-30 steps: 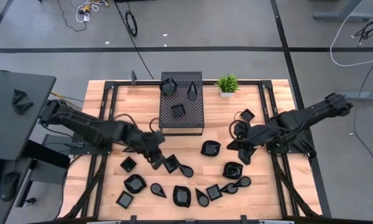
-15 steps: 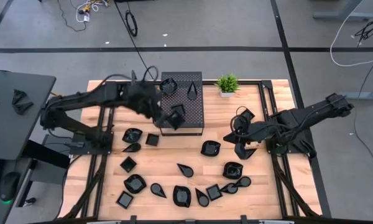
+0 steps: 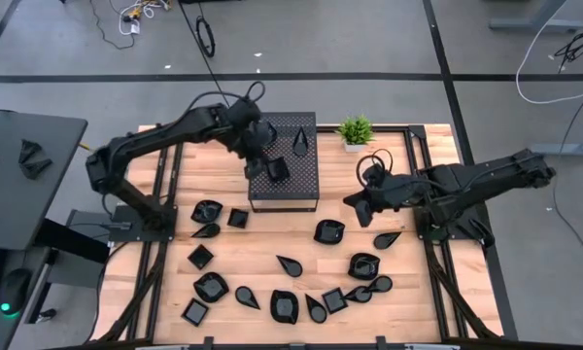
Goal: Pick & Place Mini shaped plates
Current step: Stack the square plate on top of the other square plate on the shelf
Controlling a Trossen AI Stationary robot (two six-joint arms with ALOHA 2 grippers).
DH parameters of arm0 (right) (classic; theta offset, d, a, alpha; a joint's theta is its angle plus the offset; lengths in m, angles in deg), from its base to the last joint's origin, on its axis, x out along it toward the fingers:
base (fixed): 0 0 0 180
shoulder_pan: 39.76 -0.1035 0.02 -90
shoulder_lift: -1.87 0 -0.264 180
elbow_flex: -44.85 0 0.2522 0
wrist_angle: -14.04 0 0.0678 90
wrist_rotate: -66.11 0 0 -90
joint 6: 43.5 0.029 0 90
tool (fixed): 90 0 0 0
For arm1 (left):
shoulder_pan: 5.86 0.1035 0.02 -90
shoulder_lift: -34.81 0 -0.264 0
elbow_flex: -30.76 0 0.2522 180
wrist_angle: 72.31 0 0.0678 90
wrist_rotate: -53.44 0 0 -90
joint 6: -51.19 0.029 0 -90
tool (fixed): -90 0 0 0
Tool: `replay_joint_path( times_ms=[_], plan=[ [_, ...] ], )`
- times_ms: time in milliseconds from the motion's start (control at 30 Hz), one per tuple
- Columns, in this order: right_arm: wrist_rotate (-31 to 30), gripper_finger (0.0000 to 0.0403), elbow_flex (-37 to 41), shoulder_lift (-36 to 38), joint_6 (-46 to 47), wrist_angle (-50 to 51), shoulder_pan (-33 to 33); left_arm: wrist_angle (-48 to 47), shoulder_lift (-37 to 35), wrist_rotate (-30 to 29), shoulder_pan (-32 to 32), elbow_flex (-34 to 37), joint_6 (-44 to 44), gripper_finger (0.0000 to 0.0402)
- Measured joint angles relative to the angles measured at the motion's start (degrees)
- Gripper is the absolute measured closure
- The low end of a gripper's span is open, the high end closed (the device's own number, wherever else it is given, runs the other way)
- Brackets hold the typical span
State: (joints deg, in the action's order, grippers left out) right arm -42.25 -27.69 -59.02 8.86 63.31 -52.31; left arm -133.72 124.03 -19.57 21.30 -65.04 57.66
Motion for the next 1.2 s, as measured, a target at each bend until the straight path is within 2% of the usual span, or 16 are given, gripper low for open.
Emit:
replay_joint_path(
  times_ms=[267, 367, 633, 1200],
  plan=[
    [-2.9, 0.038, 0.0, -0.4, 7.6, -1.8, 1.6, 0.2, 3.9, 1.9, 2.4, 0.0, 6.0, 0.0396],
    [-4.3, 0.038, 0.0, -0.3, 8.1, -3.2, 1.7, 0.4, 4.2, 3.7, 2.4, 0.0, 6.7, 0.0396],
    [-5.9, 0.038, 0.0, -0.4, 5.5, -3.5, 2.7, 0.6, 4.2, 4.0, 2.4, 0.0, 4.6, 0.0389],
    [-5.6, 0.038, 0.0, -0.3, 0.9, -3.4, 6.0, 3.6, 4.2, 6.3, 2.6, 0.0, 3.2, 0.0312]
  ],
)
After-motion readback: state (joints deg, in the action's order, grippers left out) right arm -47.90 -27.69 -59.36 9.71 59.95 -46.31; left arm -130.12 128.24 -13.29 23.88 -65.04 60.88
